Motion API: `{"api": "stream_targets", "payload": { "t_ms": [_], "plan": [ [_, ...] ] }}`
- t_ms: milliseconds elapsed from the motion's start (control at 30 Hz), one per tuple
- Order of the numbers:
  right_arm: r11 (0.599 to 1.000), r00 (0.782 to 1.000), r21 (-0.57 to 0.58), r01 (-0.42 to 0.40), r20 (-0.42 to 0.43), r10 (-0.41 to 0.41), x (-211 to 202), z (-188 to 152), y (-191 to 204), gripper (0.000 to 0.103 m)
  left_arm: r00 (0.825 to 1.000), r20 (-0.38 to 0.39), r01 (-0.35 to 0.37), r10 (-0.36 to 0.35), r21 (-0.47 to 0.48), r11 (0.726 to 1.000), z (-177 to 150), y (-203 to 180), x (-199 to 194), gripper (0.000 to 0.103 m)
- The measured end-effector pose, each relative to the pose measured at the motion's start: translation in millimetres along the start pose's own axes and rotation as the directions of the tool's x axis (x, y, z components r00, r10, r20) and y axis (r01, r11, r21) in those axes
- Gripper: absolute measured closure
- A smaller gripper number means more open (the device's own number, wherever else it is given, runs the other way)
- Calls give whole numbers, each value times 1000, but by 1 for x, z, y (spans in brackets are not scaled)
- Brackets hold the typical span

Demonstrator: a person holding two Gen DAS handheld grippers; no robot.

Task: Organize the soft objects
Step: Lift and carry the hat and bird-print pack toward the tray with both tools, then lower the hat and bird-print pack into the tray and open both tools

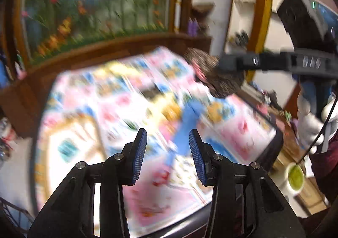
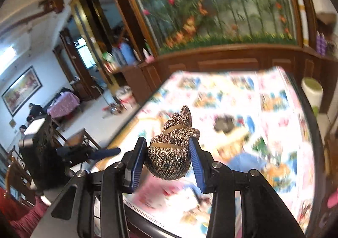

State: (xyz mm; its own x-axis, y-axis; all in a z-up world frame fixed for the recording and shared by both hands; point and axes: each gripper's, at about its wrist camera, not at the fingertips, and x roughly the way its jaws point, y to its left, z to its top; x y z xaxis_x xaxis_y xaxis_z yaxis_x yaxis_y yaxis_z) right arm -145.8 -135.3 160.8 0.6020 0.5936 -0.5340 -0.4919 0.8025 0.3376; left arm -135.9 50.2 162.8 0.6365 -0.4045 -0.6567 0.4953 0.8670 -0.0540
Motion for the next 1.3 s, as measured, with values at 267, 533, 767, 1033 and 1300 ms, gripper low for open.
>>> {"api": "stream_targets", "payload": {
  "t_ms": [267,533,767,1033,1300],
  "plan": [
    [982,996,189,-19,-78,35,18,-45,-71,62,972,-236,19,6,103,994,-68,-31,111,62],
    [974,993,225,-35,-103,59,32,-54,-88,62,956,-291,15,34,163,987,-75,-43,148,22],
    [982,991,181,-53,-111,74,40,-47,-70,62,966,-238,100,-105,-34,994,-69,-20,117,51],
    [966,964,127,-226,-116,241,73,-4,-11,62,991,-13,123,-130,-249,961,-34,70,-11,51],
    [934,917,129,-332,-189,352,177,37,55,62,966,-136,-258,222,-390,884,-38,213,2,51]
  ]
}}
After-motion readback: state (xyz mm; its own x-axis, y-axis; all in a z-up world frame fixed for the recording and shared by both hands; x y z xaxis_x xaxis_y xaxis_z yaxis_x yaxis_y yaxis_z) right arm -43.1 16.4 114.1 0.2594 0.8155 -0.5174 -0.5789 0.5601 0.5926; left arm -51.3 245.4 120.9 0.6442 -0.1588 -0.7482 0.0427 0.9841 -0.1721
